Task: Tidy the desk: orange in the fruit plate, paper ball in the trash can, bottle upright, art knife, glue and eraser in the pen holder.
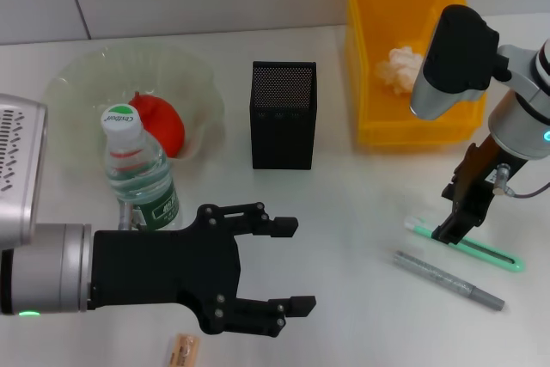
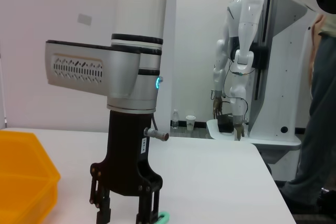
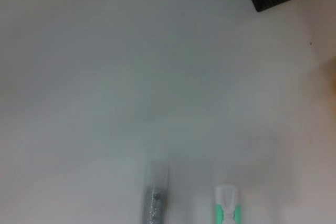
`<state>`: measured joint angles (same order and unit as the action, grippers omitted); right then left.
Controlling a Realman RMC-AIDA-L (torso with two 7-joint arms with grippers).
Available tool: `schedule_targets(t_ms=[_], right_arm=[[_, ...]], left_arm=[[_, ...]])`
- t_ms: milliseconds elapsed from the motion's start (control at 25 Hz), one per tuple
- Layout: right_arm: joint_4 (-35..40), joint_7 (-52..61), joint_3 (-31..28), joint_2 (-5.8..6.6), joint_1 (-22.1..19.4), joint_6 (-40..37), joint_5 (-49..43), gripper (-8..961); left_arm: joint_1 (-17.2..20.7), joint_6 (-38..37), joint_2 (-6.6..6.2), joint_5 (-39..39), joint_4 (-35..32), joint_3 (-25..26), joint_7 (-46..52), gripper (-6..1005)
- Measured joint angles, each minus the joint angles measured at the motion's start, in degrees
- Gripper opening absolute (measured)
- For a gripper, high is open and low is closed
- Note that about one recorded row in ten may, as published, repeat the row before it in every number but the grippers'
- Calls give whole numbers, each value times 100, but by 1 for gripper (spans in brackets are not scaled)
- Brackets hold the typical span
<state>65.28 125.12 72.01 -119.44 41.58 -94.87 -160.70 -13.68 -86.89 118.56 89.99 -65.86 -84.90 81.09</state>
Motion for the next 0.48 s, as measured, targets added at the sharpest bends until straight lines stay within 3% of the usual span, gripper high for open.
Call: schedule_targets(t_ms=[160, 360, 480], right_arm=[[-10, 29, 93, 0, -1, 29, 4, 746], [-96, 63, 173, -1, 19, 49, 5, 620], [-130, 74, 174, -6, 38, 79, 5, 620]], left_arm=[[-14, -3, 0, 1, 6, 0, -2, 813], [-55, -4, 0, 27, 15, 0, -6, 813], [-55, -4, 0, 27, 15, 0, -6, 813]])
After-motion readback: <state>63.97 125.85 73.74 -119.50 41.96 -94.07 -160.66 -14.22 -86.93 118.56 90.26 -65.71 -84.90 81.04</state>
